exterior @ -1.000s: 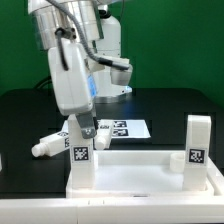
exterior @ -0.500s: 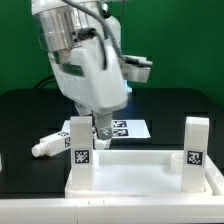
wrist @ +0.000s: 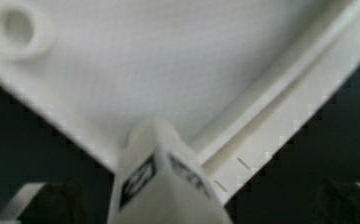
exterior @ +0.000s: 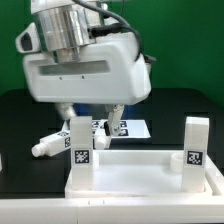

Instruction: Assemble desk

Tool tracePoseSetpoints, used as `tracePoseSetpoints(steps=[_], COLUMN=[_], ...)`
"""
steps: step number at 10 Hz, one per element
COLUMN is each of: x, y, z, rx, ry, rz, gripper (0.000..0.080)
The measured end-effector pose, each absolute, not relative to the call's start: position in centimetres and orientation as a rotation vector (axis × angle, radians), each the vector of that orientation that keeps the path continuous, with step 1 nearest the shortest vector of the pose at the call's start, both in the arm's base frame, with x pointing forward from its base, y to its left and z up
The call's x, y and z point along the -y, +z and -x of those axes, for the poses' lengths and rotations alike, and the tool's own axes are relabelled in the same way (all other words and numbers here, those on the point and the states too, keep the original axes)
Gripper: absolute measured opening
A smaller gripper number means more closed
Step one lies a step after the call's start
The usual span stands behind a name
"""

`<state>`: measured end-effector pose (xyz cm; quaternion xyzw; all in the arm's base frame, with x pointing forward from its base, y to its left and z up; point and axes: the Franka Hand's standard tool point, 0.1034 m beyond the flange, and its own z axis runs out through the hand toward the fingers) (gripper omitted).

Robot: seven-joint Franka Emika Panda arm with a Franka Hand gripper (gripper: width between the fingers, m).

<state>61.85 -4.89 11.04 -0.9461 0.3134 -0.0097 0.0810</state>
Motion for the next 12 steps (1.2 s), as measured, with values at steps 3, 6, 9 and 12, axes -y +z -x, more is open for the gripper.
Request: tracePoseSetpoints(steps=[3,6,9,12], x=[5.71,5.91,5.91,5.83], y=[11.02,10.95,10.96,11.04], z=[-62.82,-62.73,-62.75,-62.76], rx=[-0.275,-0.241,-0.381,-1.073], ry=[-0.213,-0.210,-0.205,-0.248], rz=[3.042,3.047,3.026,2.831], gripper=[0.0649,0.0522,0.0344,0.0284])
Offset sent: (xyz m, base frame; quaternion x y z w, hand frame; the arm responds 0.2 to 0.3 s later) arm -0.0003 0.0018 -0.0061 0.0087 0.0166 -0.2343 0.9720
